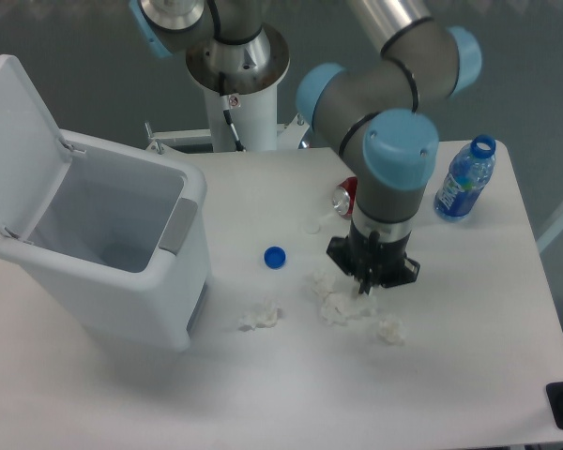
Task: Pick up the paper ball
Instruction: 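Lift the held paper ball and carry it back over the table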
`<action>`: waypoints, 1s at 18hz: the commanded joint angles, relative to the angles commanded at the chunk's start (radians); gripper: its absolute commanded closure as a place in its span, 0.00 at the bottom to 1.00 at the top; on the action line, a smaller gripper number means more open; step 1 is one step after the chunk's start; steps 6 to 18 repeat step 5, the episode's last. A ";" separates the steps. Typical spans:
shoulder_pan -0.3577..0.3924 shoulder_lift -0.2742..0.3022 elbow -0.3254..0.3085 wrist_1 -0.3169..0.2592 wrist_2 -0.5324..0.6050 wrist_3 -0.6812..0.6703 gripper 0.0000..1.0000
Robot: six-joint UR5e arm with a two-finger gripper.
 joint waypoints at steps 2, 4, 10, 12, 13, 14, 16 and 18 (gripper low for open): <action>0.002 0.009 0.000 0.002 0.000 0.000 1.00; 0.003 0.011 0.000 0.002 0.000 -0.002 1.00; 0.005 0.015 0.000 0.002 -0.002 -0.002 1.00; 0.005 0.015 0.000 0.002 -0.002 -0.002 1.00; 0.005 0.015 0.000 0.002 -0.002 -0.002 1.00; 0.005 0.015 0.000 0.002 -0.002 -0.002 1.00; 0.005 0.015 0.000 0.002 -0.002 -0.002 1.00; 0.005 0.015 0.000 0.002 -0.002 -0.002 1.00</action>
